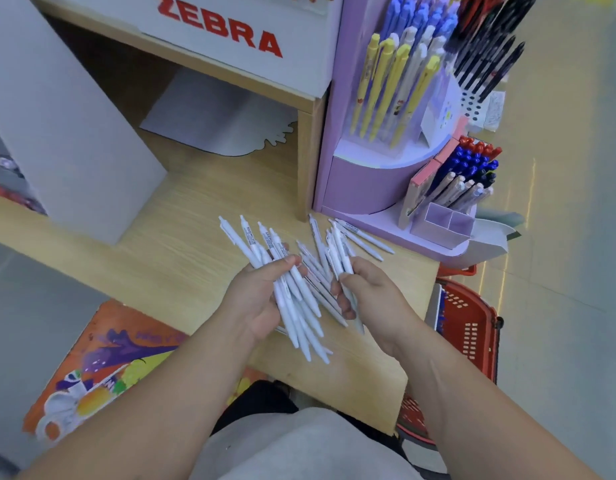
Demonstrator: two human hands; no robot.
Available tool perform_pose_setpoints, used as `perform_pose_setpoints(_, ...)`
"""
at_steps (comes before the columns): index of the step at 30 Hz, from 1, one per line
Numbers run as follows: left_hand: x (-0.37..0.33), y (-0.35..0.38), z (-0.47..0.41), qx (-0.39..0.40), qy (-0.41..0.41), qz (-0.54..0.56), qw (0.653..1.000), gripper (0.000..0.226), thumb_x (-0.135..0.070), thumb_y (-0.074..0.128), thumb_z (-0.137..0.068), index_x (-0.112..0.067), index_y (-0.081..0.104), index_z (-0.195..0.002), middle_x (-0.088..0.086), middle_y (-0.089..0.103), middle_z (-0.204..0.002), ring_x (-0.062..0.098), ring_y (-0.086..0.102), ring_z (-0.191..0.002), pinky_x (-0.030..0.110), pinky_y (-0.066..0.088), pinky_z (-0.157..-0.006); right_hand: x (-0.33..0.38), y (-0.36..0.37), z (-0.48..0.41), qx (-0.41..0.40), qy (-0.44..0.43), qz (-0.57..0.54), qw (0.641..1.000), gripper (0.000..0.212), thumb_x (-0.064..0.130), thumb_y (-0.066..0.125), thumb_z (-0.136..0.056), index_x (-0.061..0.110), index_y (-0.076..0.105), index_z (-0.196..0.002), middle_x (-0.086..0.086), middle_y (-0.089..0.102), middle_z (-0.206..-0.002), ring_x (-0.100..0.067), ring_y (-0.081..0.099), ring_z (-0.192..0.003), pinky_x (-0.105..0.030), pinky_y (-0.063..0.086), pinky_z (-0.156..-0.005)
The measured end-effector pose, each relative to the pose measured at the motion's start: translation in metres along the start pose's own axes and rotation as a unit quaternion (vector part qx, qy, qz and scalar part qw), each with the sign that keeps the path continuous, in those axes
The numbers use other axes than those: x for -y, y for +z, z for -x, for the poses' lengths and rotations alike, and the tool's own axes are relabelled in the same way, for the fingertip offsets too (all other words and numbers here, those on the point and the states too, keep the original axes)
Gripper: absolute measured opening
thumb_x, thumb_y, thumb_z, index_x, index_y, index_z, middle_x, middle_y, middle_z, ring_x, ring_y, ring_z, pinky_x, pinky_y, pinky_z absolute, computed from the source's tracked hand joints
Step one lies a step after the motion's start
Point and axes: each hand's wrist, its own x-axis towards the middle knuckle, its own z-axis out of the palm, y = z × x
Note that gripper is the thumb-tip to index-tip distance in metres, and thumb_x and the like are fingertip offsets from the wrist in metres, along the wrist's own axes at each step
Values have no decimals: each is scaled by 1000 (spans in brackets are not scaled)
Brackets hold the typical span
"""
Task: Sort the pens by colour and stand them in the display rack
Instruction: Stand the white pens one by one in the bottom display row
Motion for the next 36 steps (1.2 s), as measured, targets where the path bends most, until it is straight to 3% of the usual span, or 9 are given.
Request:
perform_pose_setpoints(4,5,-12,29,-43,68,78,994,8,-3,64,-91,-7,66,-85,5,71,-71,18,71,-70,31,59,-58,-5,6,19,38,9,4,999,22,20,45,-101,17,44,-79,-2,43,-74,-10,38,-52,-21,29,-51)
perform_pose_setpoints(10,7,-23,65,-105,178,134,969,6,-5,63,-92,-5,67,-87,7,70,-73,18,69,-72,45,55,-91,-24,43,42,12,48,-64,997,28,36,43,-104,14,56,-92,-3,54,-76,-16,48,-63,-28,38,-56)
perform_pose_setpoints(14,6,-29,81,-121,207,137,961,4,-2,64,-91,-3,63,-95,11,69,-76,20,70,-71,39,60,-76,-17,84,47,34,132,-224,965,26,38,47,-103,15,60,-99,-5,64,-84,-13,60,-53,-26,44,-43)
perform_pose_setpoints(17,-3,-43,89,-114,219,148,958,8,1,61,-92,-2,59,-99,13,67,-82,21,73,-74,41,61,-65,-9,109,46,26,124,-263,956,22,36,48,-103,20,60,-97,-2,67,-81,-14,66,-60,-27,47,-52)
perform_pose_setpoints(20,-17,-66,92,-110,227,155,955,15,1,60,-93,-3,56,-106,13,69,-84,24,74,-78,41,60,-59,-1,138,41,11,107,-231,967,23,36,48,-102,20,58,-90,-2,62,-79,-18,62,-66,-27,43,-53)
perform_pose_setpoints(25,-58,-126,92,-127,247,157,948,7,-4,63,-92,-8,60,-98,6,72,-88,25,74,-85,46,59,-83,12,217,26,25,56,-153,986,28,36,47,-100,20,51,-77,1,55,-71,-20,57,-68,-29,42,-58)
perform_pose_setpoints(30,-124,-220,101,-132,255,157,945,4,-10,62,-94,-7,61,-97,6,71,-84,21,73,-81,37,61,-68,36,333,23,73,8,-95,993,24,36,45,-101,20,55,-86,-2,65,-85,-27,67,-84,-32,50,-67)
perform_pose_setpoints(33,-172,-284,119,-142,247,158,945,12,-7,61,-94,-5,65,-82,10,68,-72,23,70,-70,36,60,-65,54,407,29,130,-11,-33,991,26,35,42,-104,15,58,-98,0,66,-86,-15,65,-78,-23,50,-61)
perform_pose_setpoints(36,-221,-347,140,-131,249,128,951,5,-4,60,-94,-1,61,-91,14,64,-73,27,65,-69,38,57,-61,77,470,21,153,-39,1,987,28,33,43,-105,9,56,-96,-4,60,-75,-13,58,-62,-25,46,-56)
